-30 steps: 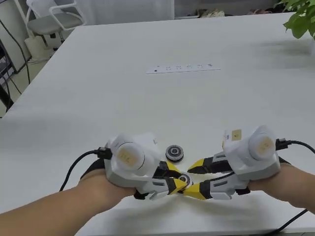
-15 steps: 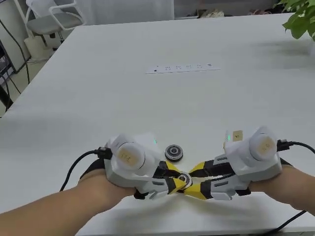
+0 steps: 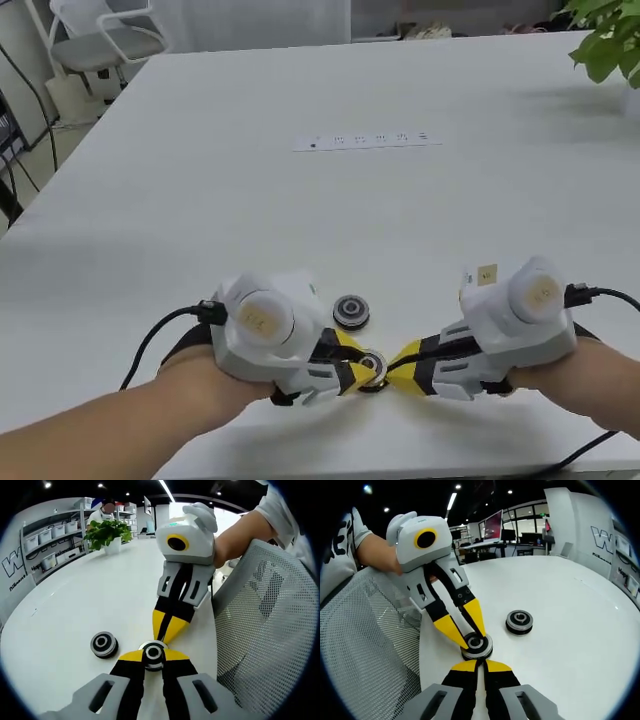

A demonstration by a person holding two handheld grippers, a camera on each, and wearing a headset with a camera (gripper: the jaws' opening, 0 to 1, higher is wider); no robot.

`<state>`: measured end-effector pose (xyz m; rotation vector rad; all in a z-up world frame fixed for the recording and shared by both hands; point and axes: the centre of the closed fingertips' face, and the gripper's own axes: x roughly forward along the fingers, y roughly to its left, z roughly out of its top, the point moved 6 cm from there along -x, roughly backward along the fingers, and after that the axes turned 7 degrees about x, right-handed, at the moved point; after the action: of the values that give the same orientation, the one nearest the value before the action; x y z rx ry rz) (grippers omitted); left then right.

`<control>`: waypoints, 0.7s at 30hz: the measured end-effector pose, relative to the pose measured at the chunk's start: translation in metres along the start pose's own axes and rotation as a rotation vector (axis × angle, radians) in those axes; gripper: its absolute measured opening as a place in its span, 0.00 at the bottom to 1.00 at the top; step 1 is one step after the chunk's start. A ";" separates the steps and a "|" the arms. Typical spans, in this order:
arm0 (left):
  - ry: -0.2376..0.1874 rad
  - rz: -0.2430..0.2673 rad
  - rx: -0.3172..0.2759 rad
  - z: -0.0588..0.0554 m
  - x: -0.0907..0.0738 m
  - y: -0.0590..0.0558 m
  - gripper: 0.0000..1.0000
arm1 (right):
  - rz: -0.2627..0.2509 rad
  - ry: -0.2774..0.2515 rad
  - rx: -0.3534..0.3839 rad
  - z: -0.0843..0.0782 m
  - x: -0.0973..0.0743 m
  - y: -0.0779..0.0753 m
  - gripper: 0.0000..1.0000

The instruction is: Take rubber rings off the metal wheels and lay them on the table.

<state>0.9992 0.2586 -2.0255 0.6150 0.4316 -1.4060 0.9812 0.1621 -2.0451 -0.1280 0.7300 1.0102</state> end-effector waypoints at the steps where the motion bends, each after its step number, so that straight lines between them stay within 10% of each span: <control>1: 0.000 0.000 0.001 0.000 0.000 0.000 0.07 | 0.000 0.002 0.001 0.000 0.000 0.000 0.01; 21: -0.004 0.003 0.001 0.000 0.000 -0.001 0.07 | 0.028 -0.070 0.269 -0.002 -0.010 -0.004 0.00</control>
<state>0.9981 0.2586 -2.0257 0.6128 0.4268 -1.4041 0.9806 0.1521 -2.0415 0.1506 0.7977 0.9298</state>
